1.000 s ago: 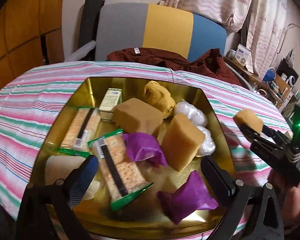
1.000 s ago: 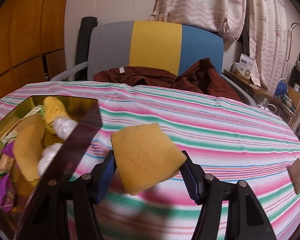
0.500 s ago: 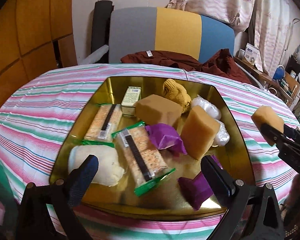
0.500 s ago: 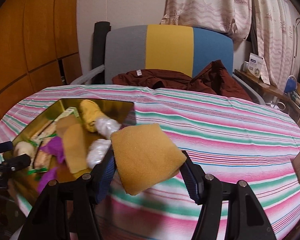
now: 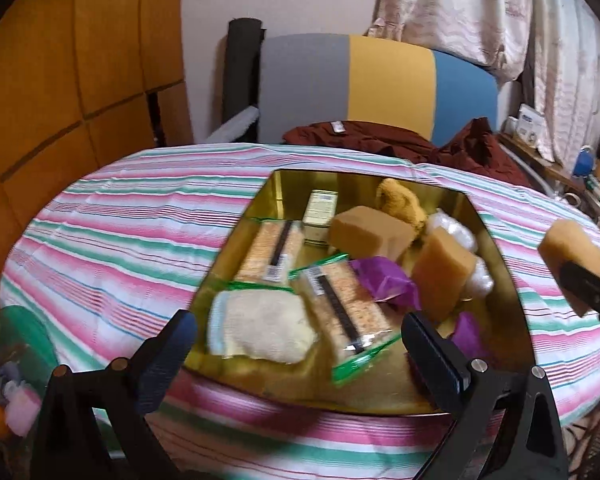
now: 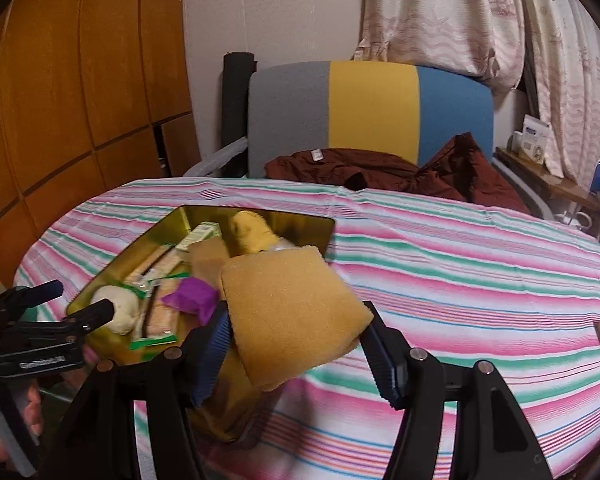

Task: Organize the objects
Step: 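Carry the small orange sponge into the gold tray and open the right gripper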

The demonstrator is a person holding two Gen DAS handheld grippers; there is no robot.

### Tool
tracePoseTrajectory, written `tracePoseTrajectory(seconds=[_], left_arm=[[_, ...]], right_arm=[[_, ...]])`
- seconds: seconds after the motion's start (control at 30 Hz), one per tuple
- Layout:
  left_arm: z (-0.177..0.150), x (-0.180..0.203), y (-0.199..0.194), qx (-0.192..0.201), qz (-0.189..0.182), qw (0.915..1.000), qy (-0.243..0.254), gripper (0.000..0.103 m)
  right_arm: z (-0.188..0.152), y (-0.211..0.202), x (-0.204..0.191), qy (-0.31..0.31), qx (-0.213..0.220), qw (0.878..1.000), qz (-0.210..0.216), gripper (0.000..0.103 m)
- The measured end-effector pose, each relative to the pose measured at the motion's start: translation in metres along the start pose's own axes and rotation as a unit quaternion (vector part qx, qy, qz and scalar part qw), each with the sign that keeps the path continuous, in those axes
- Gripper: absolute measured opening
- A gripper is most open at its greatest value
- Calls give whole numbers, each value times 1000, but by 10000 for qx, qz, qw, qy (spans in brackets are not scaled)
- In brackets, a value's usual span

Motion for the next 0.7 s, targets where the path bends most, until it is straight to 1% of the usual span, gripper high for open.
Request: tracePoseTrajectory(seconds=[0.2, 0.3, 0.43, 0.5, 0.63, 0.7], left_arm=[[-2, -4, -2, -30, 343, 9992, 212, 103], [-2, -6, -4, -76, 273, 9993, 232, 103], [-4, -11, -5, -191, 226, 9995, 144, 103], [-5, -14, -5, -252, 206, 9994, 91, 103], [-5, -19, -8, -277, 193, 9994, -51, 103], [-4, -20, -8, -296, 183, 9993, -95, 103]], right_arm=[[-9, 13, -27, -93, -448, 9984, 317, 63], [-15, 18, -47, -218, -594, 9966, 530, 63], [-16, 25, -66, -348, -698, 9948, 653, 63], [-13, 27, -68, -443, -741, 9951, 480, 63], [-2, 26, -54, -789, -716, 9940, -249, 63], [0, 26, -46, -886, -757, 9922, -450, 64]])
Point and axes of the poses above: each gripper's, at about its wrist camera, not at the fingertips, and y roughly the way its jaws point, x to its right, z to its top, the point moved 5 cm from there along y, roughly the way its jaws point, and after that the axes turned 8 degrees about x, right-handed, at the moved point
